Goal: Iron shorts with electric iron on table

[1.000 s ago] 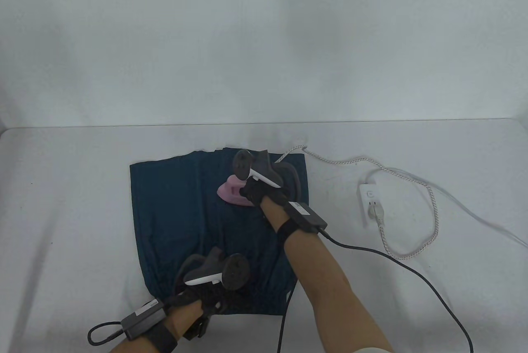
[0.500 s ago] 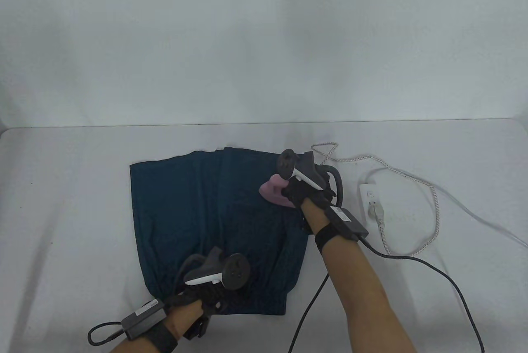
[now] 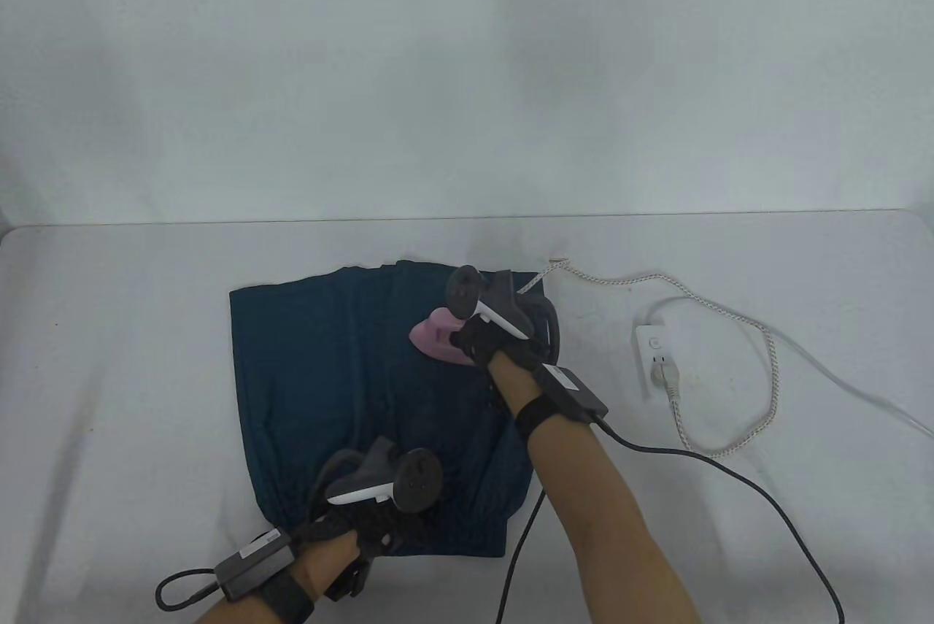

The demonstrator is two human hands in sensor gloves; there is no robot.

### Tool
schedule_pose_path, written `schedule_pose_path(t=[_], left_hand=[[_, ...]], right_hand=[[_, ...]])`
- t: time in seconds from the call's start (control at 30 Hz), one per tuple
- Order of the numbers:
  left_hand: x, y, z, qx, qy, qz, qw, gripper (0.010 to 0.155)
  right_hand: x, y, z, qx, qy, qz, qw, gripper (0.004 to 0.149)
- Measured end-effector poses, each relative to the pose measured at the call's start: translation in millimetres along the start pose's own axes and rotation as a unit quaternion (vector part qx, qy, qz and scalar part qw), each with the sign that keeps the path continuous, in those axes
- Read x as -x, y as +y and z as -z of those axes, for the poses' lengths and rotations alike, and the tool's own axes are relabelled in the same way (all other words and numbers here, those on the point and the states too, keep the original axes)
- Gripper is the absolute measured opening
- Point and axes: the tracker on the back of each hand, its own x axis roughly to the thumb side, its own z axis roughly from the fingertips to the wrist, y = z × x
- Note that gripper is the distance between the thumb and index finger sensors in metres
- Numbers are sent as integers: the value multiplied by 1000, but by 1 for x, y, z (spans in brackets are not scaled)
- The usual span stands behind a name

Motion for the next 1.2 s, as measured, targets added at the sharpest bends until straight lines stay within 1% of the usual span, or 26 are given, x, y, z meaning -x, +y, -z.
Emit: schedule_pose_path(t=[0.13, 0.27, 0.47, 0.5, 0.67, 1.0, 1.2], left_hand=[[0, 0, 0, 1, -1, 1, 1000, 73], [0, 0, 0, 1, 0, 2, 1000, 73], [0, 0, 0, 2, 0, 4, 1000, 73], [-1, 0, 0, 2, 0, 6, 1000, 73], [-1, 1, 0, 4, 0, 11, 1000, 73], [-2, 0, 0, 4, 0, 17, 1000, 73], [-3, 0, 0, 5, 0, 18, 1000, 73]], right_hand=[[-28, 4, -1, -7, -17, -1, 1000, 51], [-48, 9, -1, -15, -29, -6, 999, 51], [-56, 11, -3, -25, -42, -34, 998, 51], [-54, 11, -5, -22, -43, -45, 998, 51], [-38, 10, -10, -27, -34, -37, 998, 50], [20, 0, -21, -36, 5, -44, 998, 50], [49, -6, -29, -42, 32, -49, 997, 49]])
